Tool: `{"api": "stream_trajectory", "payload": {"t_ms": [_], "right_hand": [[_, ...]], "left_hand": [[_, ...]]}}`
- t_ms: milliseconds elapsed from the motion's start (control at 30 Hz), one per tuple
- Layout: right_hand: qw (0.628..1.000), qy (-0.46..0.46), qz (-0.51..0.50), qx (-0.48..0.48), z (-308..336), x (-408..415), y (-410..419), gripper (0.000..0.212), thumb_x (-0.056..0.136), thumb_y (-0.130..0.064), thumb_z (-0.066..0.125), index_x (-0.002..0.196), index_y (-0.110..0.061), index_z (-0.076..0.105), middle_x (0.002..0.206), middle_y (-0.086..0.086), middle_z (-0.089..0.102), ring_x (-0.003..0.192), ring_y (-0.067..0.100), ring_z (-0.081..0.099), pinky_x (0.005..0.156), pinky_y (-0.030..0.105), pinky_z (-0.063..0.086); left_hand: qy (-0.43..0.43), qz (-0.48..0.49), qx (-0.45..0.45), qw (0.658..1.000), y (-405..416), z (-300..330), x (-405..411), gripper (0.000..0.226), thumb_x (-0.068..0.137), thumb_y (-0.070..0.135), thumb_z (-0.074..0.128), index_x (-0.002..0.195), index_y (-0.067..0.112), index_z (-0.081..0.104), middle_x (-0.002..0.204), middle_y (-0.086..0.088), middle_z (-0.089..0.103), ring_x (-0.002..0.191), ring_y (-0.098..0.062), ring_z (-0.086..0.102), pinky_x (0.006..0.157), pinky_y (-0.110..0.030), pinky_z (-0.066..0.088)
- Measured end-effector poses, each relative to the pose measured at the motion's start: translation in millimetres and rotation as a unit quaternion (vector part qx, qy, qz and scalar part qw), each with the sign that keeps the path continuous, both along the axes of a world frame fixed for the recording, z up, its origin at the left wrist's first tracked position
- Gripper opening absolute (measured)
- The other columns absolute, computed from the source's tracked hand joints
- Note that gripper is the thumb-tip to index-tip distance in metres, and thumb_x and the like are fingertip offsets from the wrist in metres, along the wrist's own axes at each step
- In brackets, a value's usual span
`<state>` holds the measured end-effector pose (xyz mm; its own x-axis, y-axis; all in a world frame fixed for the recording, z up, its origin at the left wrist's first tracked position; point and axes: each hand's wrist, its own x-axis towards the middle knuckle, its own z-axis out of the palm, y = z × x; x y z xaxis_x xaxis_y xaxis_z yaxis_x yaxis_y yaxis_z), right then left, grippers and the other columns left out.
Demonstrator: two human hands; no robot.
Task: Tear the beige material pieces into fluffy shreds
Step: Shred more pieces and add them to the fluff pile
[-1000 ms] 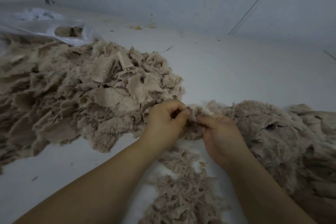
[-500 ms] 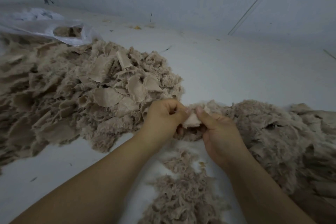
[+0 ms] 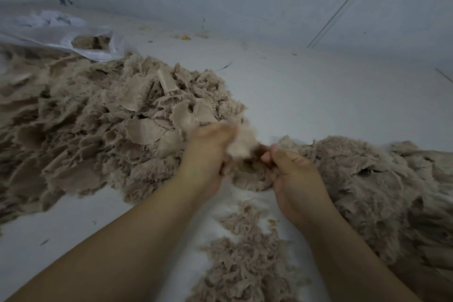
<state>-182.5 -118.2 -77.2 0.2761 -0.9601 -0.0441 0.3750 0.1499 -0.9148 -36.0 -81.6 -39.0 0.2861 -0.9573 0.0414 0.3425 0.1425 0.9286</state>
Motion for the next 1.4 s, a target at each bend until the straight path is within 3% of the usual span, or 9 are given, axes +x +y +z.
{"api": "stream_trajectory", "payload": {"t_ms": [133,200,300,433,733,867,967,1167,1400], "right_hand": [[0.994,-0.068,-0.046,0.069,2.5,-0.3,-3.5,0.040,0.107,-0.018,0.043,0.072,-0.005,0.059,0.097,0.015,0.076,0.102,0.025,0.073,0.097,0.037,0.051],[0.991,-0.088,-0.052,0.085,3.5,-0.7,-3.6,0.039,0.108,-0.018,0.041,0.076,-0.004,0.059,0.091,0.014,0.076,0.097,0.024,0.074,0.090,0.035,0.054],[0.987,-0.115,-0.049,0.105,5.2,-2.8,-3.5,0.036,0.108,-0.021,0.040,0.084,-0.002,0.060,0.096,0.015,0.076,0.097,0.025,0.074,0.082,0.032,0.057],[0.986,-0.109,-0.044,0.119,5.1,-5.6,-5.2,0.036,0.108,-0.027,0.038,0.091,-0.004,0.060,0.105,0.016,0.076,0.101,0.024,0.074,0.087,0.034,0.054],[0.988,-0.092,-0.054,0.115,7.8,-3.5,-2.5,0.034,0.108,-0.026,0.039,0.093,-0.004,0.060,0.106,0.014,0.076,0.100,0.023,0.074,0.086,0.034,0.054],[0.986,-0.111,-0.046,0.118,10.1,-3.1,0.6,0.033,0.108,-0.025,0.039,0.096,-0.003,0.060,0.109,0.017,0.075,0.103,0.027,0.073,0.090,0.038,0.055],[0.988,-0.101,-0.037,0.111,12.0,-2.0,1.6,0.032,0.108,-0.027,0.040,0.100,-0.002,0.059,0.109,0.018,0.074,0.104,0.028,0.073,0.089,0.038,0.055],[0.992,-0.048,-0.057,0.100,12.4,0.8,1.3,0.026,0.105,-0.019,0.047,0.099,-0.001,0.065,0.093,0.012,0.078,0.092,0.020,0.075,0.066,0.025,0.059],[0.997,-0.026,-0.026,0.069,8.3,0.3,0.6,0.030,0.101,-0.017,0.054,0.116,0.007,0.065,0.108,0.026,0.072,0.096,0.033,0.073,0.074,0.039,0.061]], "left_hand": [[0.140,0.047,-0.121,0.982,-8.7,8.0,12.9,0.041,0.104,0.038,0.037,0.109,0.004,0.059,0.083,-0.012,0.068,0.063,-0.024,0.064,0.050,-0.033,0.051],[-0.072,0.042,-0.072,0.994,-5.4,-4.7,7.0,0.029,0.101,0.024,0.050,0.123,0.006,0.054,0.091,-0.008,0.066,0.067,-0.018,0.063,0.056,-0.032,0.054],[-0.531,0.017,0.011,0.847,-3.8,-29.9,-3.9,0.026,0.087,0.025,0.071,0.111,0.017,0.064,0.101,0.003,0.053,0.074,-0.002,0.054,0.070,-0.018,0.046],[-0.635,0.011,0.026,0.772,-4.1,-32.0,-10.9,0.029,0.087,0.030,0.071,0.109,0.014,0.060,0.104,-0.001,0.052,0.089,-0.017,0.055,0.079,-0.033,0.050],[-0.548,0.086,0.030,0.832,-7.6,-28.5,-9.8,0.010,0.095,0.019,0.056,0.088,0.014,0.051,0.084,0.003,0.051,0.077,-0.017,0.051,0.066,-0.033,0.043],[-0.603,0.044,0.060,0.794,-12.1,-31.6,-12.1,0.024,0.089,0.029,0.066,0.105,0.013,0.057,0.101,-0.002,0.054,0.089,-0.021,0.060,0.076,-0.035,0.052],[-0.619,0.068,0.034,0.782,-13.3,-32.4,-12.4,0.013,0.090,0.021,0.064,0.080,0.016,0.057,0.079,0.007,0.048,0.082,-0.022,0.059,0.067,-0.032,0.046],[-0.254,0.045,-0.013,0.966,-6.8,-28.1,-9.4,0.027,0.094,0.011,0.061,0.070,0.022,0.063,0.063,0.001,0.062,0.057,-0.015,0.057,0.058,-0.034,0.052],[-0.078,-0.003,-0.009,0.997,-5.2,-21.0,-16.6,0.018,0.100,0.010,0.051,0.082,0.010,0.057,0.072,-0.013,0.058,0.062,-0.027,0.052,0.060,-0.040,0.047]]}}
